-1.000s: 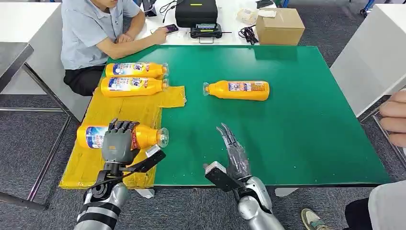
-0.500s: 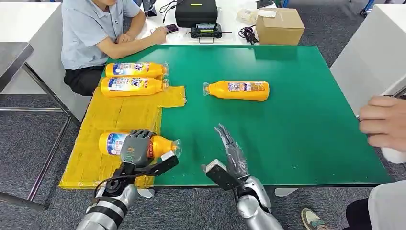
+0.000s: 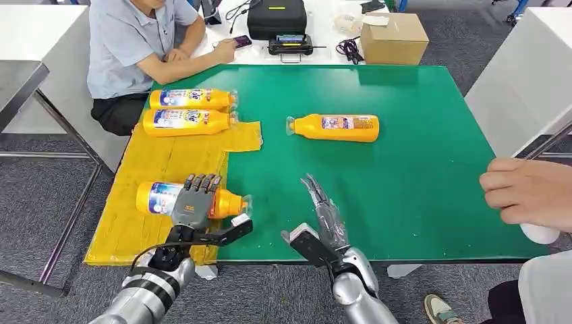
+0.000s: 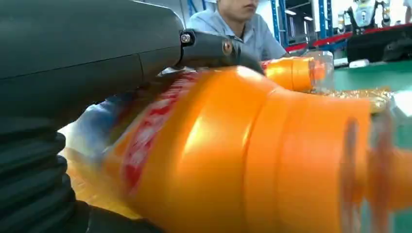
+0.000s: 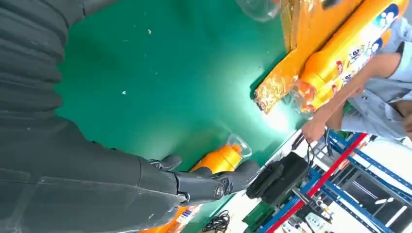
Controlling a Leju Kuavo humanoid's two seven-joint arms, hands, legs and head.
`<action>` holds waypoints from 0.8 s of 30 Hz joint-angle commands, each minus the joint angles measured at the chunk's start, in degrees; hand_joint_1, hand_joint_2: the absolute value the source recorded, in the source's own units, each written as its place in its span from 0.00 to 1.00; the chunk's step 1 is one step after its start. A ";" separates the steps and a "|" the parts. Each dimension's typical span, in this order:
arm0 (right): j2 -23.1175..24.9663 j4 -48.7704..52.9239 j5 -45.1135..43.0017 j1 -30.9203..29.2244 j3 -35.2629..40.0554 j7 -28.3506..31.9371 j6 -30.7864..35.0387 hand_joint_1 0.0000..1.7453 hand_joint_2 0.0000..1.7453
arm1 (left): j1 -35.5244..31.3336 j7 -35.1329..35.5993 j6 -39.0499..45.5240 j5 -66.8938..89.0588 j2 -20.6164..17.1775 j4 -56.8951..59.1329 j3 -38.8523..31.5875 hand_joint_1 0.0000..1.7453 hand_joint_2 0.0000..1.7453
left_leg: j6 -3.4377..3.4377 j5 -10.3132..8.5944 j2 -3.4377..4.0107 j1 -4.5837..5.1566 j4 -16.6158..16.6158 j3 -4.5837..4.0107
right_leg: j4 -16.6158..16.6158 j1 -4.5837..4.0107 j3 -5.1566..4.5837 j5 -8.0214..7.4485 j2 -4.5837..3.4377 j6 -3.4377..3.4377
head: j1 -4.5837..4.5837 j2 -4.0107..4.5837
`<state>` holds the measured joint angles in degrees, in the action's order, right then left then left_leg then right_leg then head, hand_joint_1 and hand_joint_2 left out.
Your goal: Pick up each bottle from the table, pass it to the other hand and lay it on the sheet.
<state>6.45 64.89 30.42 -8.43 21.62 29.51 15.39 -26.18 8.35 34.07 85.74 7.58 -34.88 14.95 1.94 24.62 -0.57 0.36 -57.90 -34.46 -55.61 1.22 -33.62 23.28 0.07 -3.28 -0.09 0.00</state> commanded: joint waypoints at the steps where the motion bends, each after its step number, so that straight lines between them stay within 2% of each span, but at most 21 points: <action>1: -0.38 -2.56 -0.45 -1.42 -2.50 0.30 -0.22 0.00 1.00 | -2.10 -1.21 -5.86 -1.97 -2.18 9.83 0.29 0.00 1.00 | -0.09 0.01 0.16 -0.02 0.06 0.30 | 0.03 -0.03 0.24 -0.01 -0.14 0.12 | 0.00 0.00; 10: -0.37 -2.62 -0.04 -1.49 -2.98 0.55 -0.77 0.00 1.00 | -2.67 -3.59 -13.87 -3.82 -2.48 10.25 0.44 0.00 1.00 | -0.24 -0.12 0.26 -0.09 0.13 0.59 | 0.10 -0.10 0.48 -0.19 -0.22 0.35 | 0.00 0.00; 17: -0.32 -2.74 0.27 -1.53 -3.07 0.80 -0.69 0.00 1.00 | -2.29 -3.54 -13.67 -4.09 -2.69 9.79 0.61 0.00 1.00 | -0.18 -0.10 0.19 -0.03 0.11 0.83 | 0.05 -0.04 0.74 -0.14 -0.18 0.28 | 0.00 0.00; 24: -0.32 -1.92 0.97 -0.78 -3.58 0.94 0.10 0.00 1.00 | -1.88 -4.11 -9.56 -2.03 -1.89 5.67 3.97 0.00 1.00 | -0.23 -0.11 0.22 -0.07 0.13 0.82 | 0.08 -0.09 0.70 -0.16 -0.19 0.34 | 0.00 0.00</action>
<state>6.43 64.89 31.12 -8.38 19.19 30.38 14.97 -30.84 4.57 22.86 82.05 7.10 -30.40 15.06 1.82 24.51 -0.58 0.33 -57.87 -33.70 -55.62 1.19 -32.90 23.17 0.07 -3.09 -0.09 0.00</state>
